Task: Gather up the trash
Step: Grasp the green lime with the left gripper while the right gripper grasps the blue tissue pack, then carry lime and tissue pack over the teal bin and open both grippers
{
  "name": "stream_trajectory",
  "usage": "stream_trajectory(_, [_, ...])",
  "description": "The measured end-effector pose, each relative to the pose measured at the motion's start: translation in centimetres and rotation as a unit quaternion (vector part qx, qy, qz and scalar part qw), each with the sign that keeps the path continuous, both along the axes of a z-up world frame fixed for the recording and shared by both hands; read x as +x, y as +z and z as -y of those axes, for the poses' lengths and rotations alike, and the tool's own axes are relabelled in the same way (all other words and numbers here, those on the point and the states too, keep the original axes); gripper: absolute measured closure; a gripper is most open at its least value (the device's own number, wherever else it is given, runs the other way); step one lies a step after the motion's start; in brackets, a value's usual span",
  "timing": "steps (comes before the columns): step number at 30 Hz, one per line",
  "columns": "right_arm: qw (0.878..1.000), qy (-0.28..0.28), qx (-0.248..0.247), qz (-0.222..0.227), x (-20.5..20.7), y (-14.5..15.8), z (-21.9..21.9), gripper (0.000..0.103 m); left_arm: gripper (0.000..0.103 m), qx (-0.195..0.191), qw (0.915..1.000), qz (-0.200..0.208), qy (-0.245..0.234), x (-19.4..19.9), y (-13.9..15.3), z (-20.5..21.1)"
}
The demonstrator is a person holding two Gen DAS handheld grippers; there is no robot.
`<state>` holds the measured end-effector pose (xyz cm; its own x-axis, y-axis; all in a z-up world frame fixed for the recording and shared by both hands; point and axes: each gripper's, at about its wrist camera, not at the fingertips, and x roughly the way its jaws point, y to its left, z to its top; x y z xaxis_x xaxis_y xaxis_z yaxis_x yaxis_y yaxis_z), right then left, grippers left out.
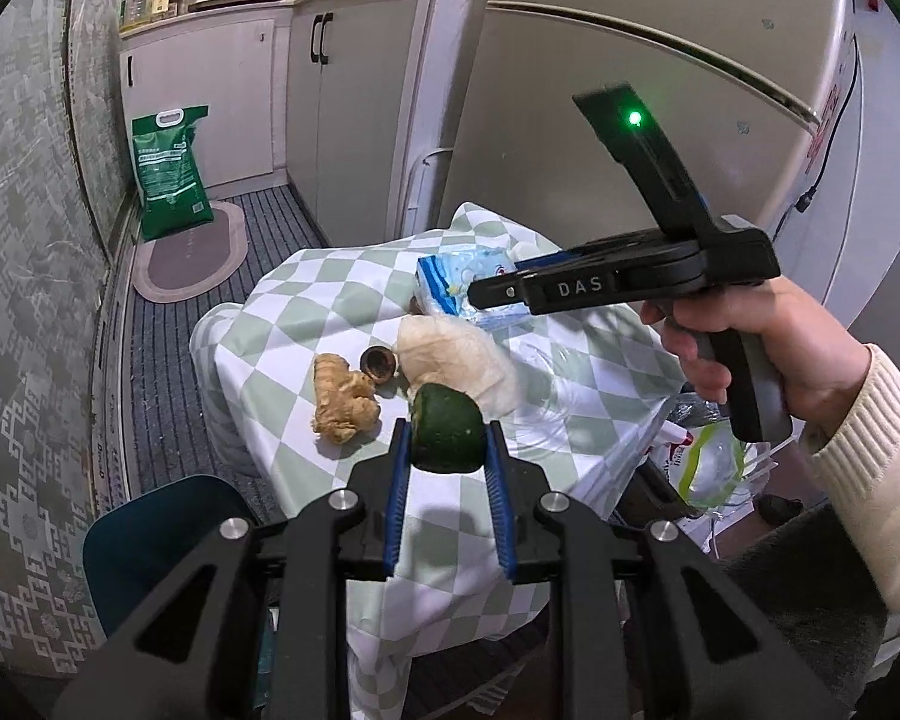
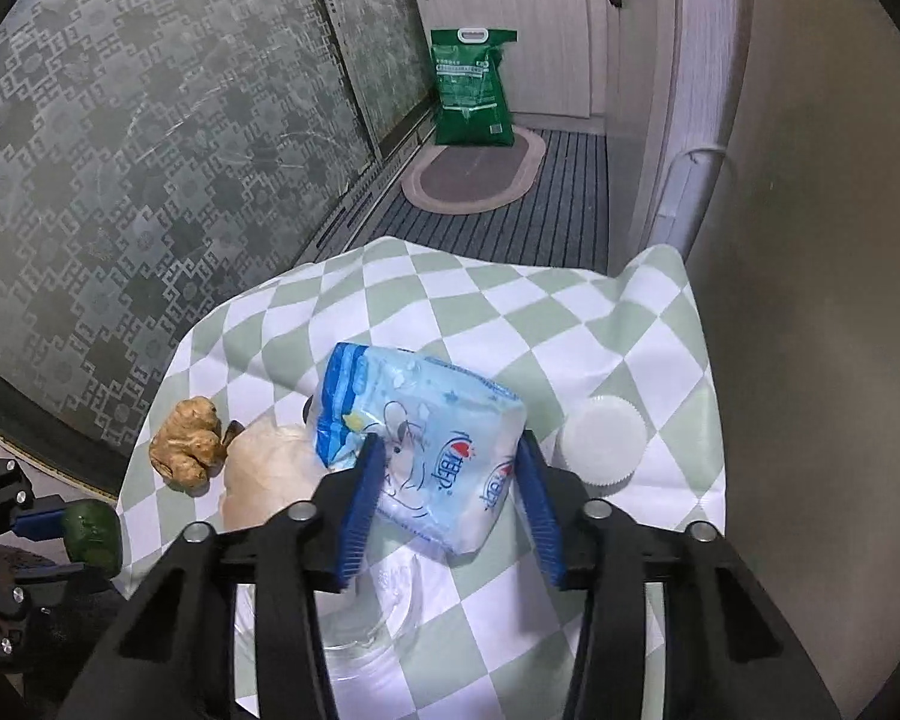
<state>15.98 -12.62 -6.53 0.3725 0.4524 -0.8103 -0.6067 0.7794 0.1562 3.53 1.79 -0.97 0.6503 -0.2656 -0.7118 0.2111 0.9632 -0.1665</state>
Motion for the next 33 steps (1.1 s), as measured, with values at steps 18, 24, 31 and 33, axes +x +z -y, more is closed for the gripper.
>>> stream_trajectory(18, [0.999,-0.010,0.002,0.038,-1.1,2.6,1.8,0.097,0.077,-0.006,0.9999,0.012,0.001,-0.2,0.6,0.2])
stream_trajectory(24, [0.997,-0.012,0.022,0.066,-2.6,5.4,2.3,0.097,0.077,-0.010,0.9995,0.026,0.012,-0.8,1.6,-0.3])
stream_trajectory(31, [0.996,0.011,0.041,0.082,-4.7,7.5,-0.1,0.097,0.077,-0.008,0.9981,0.046,0.041,-2.2,2.7,-2.6])
stream_trajectory(33, [0.995,0.024,0.045,0.082,-5.3,7.7,-1.3,0.097,0.078,-0.006,0.9976,0.047,0.051,-2.5,2.7,-3.5])
